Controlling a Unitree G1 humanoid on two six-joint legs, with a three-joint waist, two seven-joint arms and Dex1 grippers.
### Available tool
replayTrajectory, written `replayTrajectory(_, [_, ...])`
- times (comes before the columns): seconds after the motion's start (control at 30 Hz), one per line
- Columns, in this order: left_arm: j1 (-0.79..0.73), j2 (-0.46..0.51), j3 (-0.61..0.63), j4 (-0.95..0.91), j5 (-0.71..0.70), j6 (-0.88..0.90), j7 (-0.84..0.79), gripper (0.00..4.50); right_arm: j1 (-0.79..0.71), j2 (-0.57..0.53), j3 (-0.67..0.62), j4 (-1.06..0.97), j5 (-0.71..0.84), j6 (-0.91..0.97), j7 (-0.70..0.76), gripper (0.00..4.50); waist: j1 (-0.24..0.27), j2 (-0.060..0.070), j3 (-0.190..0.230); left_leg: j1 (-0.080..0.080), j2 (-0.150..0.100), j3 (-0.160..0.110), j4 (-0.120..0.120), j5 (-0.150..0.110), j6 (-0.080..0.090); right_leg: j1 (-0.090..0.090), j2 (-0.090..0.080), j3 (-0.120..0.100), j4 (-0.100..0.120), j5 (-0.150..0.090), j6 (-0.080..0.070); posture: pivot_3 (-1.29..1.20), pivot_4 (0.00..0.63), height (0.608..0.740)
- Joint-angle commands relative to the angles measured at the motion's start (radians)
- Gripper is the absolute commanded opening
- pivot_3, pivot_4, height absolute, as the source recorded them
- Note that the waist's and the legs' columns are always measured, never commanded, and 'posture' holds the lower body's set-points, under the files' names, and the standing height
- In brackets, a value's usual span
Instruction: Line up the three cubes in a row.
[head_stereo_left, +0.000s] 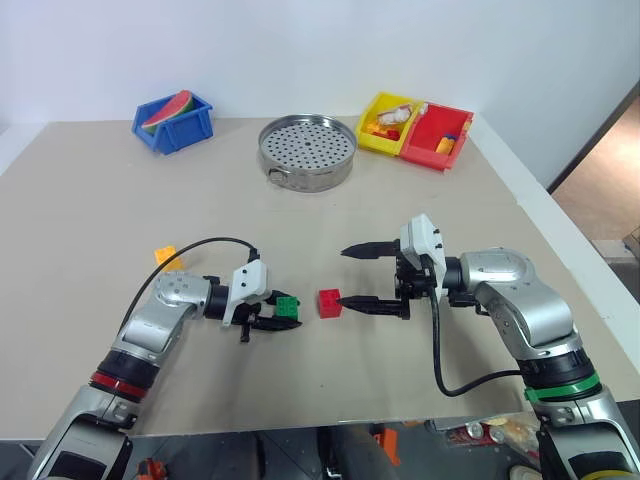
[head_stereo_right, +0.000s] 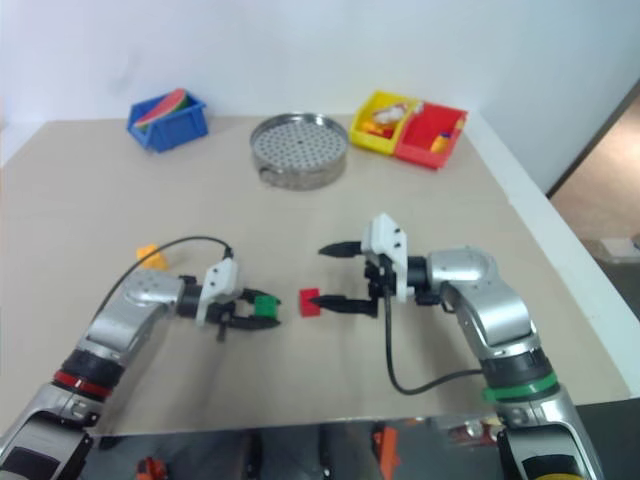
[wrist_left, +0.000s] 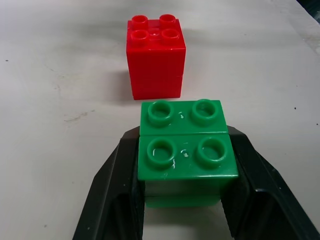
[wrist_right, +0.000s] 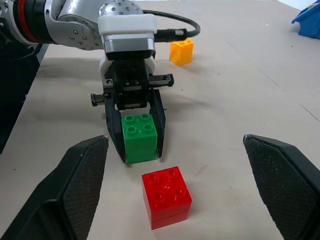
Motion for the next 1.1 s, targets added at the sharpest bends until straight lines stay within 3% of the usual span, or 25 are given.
replayTrajectory(0.03, [-0.018, 0.002, -0.006, 0.002, 0.01, -0.007, -0.006, 1.36, 0.005, -0.013, -0.025, -0.053, 0.012, 0.001, -0.014, 4.5, 0.0, 0.0, 0.0, 0.0, 0.0, 0.0, 0.0, 0.0, 0.0, 0.0, 0.0, 0.0, 0.0, 0.0, 0.0, 0.0, 0.15, 0.74])
replayTrajectory(0.43, [-0.038, -0.009, 0.004, 0.023, 0.025, 0.069, 0.056, 1.36, 0.005, -0.017, -0.024, -0.05, 0.013, -0.001, -0.016, 4.5, 0.0, 0.0, 0.0, 0.0, 0.0, 0.0, 0.008, 0.0, 0.0, 0.003, 0.0, 0.0, 0.0, 0.004, 0.004, 0.0, 0.15, 0.74])
replayTrajectory(0.5, [-0.035, -0.007, 0.003, 0.018, 0.023, 0.071, 0.051, 2.45, 0.004, -0.017, -0.023, -0.048, 0.012, -0.002, -0.014, 4.5, 0.0, 0.0, 0.0, 0.0, 0.0, 0.0, 0.009, 0.001, 0.001, 0.003, 0.0, 0.001, 0.0, 0.005, 0.003, 0.0, 0.15, 0.74])
replayTrajectory(0.7, [-0.027, 0.005, 0.006, 0.0, 0.023, 0.072, 0.048, 4.48, -0.001, -0.017, -0.018, -0.039, 0.009, -0.004, -0.005, 4.5, 0.0, 0.0, 0.0, 0.0, 0.0, 0.0, 0.009, 0.001, 0.002, 0.003, 0.0, 0.001, 0.0, 0.006, 0.004, 0.0, 0.15, 0.74])
replayTrajectory(0.9, [-0.037, 0.072, 0.076, -0.13, -0.014, 0.113, 0.059, 4.48, -0.007, -0.02, -0.019, -0.039, 0.011, 0.0, 0.0, 4.5, 0.0, 0.0, 0.0, -0.002, 0.0, 0.0, 0.009, 0.001, 0.002, 0.001, 0.0, 0.001, 0.0, 0.005, 0.003, 0.0, 0.15, 0.74])
replayTrajectory(1.1, [-0.038, 0.175, 0.271, -0.357, -0.24, 0.406, 0.104, 4.48, -0.021, -0.025, -0.032, -0.029, 0.026, 0.013, 0.002, 4.5, -0.001, 0.0, 0.0, -0.002, 0.0, 0.0, 0.009, 0.001, 0.002, 0.001, 0.0, 0.001, 0.0, 0.005, 0.003, 0.0, 0.15, 0.74])
